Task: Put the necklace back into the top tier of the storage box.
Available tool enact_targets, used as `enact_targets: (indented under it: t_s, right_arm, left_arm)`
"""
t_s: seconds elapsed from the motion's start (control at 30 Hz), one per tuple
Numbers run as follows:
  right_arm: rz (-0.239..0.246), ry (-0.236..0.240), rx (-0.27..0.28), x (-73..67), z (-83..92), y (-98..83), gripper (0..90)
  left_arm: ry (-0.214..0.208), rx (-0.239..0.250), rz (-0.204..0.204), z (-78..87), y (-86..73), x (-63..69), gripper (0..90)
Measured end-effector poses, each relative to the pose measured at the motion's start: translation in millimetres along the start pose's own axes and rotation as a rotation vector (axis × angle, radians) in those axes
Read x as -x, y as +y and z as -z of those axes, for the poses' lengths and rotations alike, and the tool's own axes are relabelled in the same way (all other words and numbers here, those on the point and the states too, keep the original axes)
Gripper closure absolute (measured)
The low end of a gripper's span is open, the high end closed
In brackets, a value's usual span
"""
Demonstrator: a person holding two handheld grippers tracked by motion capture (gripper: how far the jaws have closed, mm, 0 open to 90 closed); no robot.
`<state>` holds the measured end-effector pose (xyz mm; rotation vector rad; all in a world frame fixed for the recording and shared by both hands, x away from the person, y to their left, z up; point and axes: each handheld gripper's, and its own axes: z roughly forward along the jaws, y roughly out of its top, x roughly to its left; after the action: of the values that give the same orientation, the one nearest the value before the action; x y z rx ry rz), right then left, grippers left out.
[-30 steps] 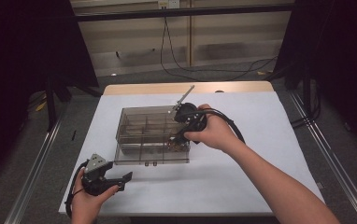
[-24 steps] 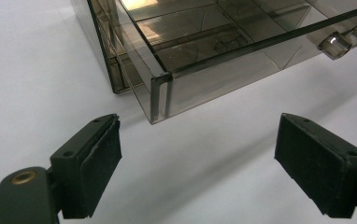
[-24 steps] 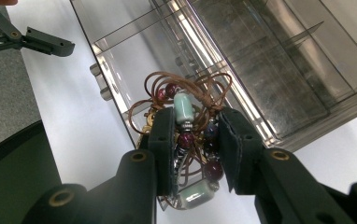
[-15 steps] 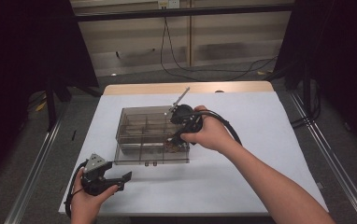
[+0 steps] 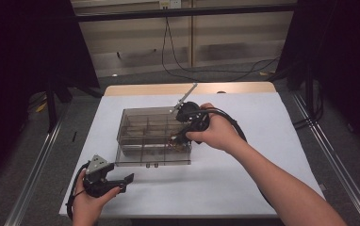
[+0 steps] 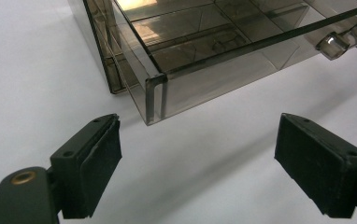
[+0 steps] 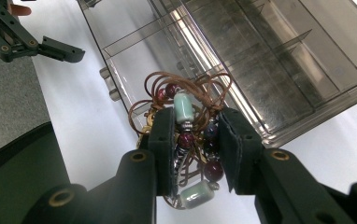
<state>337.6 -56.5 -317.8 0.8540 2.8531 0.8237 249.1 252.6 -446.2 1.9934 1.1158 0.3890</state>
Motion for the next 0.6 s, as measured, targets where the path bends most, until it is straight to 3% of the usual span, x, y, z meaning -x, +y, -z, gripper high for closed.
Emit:
enact_targets:
  t_s: [0.23,0.6]
  right_arm:
    - [0.011,0.002,-0.002,-2.3,-4.2,2.4,68.5]
    - [0.017,0.006,-0.019,-3.9,-26.1,1.2,68.5]
  left_arm:
    - [0.002,-0.005,-0.001,-1.1,-0.5,-0.3,14.6]
    - [-0.002,0.001,0.006,-0.1,-0.6,-1.0,14.6]
